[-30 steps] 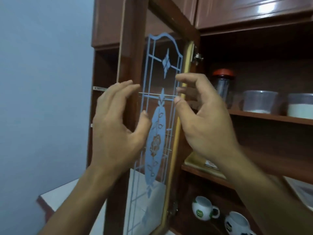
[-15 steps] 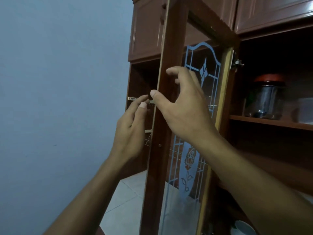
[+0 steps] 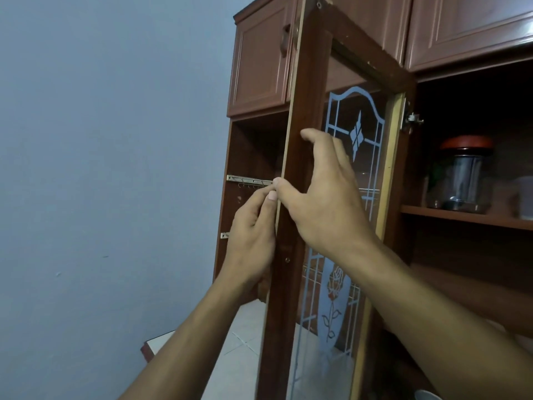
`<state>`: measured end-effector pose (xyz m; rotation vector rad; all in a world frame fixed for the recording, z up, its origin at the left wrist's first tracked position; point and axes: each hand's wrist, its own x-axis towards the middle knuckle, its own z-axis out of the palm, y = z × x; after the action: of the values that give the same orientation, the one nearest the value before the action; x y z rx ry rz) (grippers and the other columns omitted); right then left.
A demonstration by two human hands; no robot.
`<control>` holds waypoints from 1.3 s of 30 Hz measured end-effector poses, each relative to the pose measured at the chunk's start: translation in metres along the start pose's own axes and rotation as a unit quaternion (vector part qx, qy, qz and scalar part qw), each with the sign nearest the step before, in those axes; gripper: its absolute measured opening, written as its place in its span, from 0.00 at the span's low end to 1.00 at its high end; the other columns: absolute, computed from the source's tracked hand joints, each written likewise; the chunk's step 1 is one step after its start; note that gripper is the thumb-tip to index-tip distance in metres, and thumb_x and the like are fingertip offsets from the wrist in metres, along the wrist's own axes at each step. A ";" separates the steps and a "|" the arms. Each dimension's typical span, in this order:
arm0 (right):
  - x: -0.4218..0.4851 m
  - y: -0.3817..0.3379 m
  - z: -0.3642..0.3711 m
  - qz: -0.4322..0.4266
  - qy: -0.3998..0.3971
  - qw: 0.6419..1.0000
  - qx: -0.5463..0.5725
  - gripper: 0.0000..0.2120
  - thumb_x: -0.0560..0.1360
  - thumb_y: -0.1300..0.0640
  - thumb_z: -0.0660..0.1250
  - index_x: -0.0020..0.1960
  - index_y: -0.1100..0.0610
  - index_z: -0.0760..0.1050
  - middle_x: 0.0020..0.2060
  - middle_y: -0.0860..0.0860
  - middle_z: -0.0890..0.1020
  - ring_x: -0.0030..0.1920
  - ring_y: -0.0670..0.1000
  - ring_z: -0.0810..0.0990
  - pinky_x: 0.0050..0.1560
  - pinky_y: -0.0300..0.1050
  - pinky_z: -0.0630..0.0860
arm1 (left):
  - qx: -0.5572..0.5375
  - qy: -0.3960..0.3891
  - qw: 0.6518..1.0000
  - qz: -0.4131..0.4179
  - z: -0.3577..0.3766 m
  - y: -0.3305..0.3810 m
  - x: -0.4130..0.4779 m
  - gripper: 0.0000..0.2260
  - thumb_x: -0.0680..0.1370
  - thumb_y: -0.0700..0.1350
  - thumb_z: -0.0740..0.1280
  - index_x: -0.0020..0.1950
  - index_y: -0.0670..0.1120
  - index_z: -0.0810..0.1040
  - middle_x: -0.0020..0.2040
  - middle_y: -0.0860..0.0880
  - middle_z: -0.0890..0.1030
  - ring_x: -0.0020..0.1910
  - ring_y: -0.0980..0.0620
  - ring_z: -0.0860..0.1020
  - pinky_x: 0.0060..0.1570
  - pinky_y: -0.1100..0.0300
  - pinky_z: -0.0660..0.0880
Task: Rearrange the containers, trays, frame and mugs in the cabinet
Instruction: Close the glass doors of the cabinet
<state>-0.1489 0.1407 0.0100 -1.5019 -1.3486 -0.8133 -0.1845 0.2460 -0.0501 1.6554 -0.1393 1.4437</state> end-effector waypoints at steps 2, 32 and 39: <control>-0.001 -0.002 -0.002 0.000 0.001 1.000 -0.001 0.30 0.77 0.54 0.68 0.75 0.52 0.60 0.69 0.45 0.65 0.70 0.45 0.64 0.66 0.36 0.66 | -0.004 0.001 1.000 -0.007 0.001 0.001 -0.002 0.15 0.85 0.48 0.53 0.59 0.44 0.78 0.46 0.49 0.83 0.47 0.52 0.82 0.45 0.59 0.76; -0.069 0.033 -0.193 0.121 0.056 0.983 0.127 0.21 0.73 0.66 0.68 0.60 0.45 0.75 0.55 0.42 0.83 0.59 0.42 0.80 0.55 0.41 0.79 | -0.408 -0.242 0.874 -0.106 0.133 0.038 -0.027 0.15 0.66 0.48 0.79 0.49 0.46 0.82 0.41 0.44 0.82 0.39 0.51 0.81 0.40 0.61 0.78; -0.073 0.069 -0.243 0.199 0.156 0.967 0.018 0.16 0.76 0.66 0.67 0.59 0.50 0.79 0.45 0.42 0.85 0.45 0.41 0.84 0.41 0.31 0.77 | -0.357 -0.303 0.878 -0.098 0.213 0.049 -0.030 0.10 0.71 0.43 0.70 0.51 0.42 0.81 0.40 0.46 0.84 0.42 0.54 0.82 0.46 0.63 0.78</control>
<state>-0.0691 -0.1103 0.0141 -1.4780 -0.7896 -0.7230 -0.0676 0.0606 -0.0289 1.3694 -0.7412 0.5530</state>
